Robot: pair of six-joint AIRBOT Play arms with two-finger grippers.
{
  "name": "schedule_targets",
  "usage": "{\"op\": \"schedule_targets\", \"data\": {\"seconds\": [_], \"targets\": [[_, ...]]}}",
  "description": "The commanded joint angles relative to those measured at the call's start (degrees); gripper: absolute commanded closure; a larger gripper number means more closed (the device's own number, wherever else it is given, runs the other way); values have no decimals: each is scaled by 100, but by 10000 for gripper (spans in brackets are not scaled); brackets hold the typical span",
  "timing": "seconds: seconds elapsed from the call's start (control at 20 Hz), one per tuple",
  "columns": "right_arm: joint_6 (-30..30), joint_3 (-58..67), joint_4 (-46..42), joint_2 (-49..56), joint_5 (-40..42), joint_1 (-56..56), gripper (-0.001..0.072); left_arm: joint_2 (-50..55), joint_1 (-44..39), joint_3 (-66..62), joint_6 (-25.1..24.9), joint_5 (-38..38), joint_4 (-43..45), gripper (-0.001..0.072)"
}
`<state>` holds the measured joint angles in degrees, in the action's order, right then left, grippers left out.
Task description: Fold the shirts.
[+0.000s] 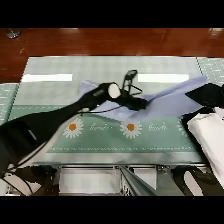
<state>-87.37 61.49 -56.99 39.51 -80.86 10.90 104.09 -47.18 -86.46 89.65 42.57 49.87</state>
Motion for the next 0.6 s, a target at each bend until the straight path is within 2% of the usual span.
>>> {"op": "schedule_targets", "data": {"seconds": [0.0, 0.05, 0.2, 0.4, 0.55], "targets": [[-107, -13, 76, -131, -61, -4, 694, 577, -673, -776, -22, 601, -149, 686], [-111, -13, 92, -111, -63, -4, 694, 568, -658, -841, -203, 763, -142, 686], [-111, -13, 85, -48, -87, -4, 694, 374, 11, -981, -240, 1353, -125, 686], [17, -13, 597, 129, 81, -92, 694, -304, 1781, -979, -114, 2118, 269, 686], [-48, 105, 710, 629, 798, -1257, 694, -1145, 3237, -949, 44, 2437, 476, 686]]}}
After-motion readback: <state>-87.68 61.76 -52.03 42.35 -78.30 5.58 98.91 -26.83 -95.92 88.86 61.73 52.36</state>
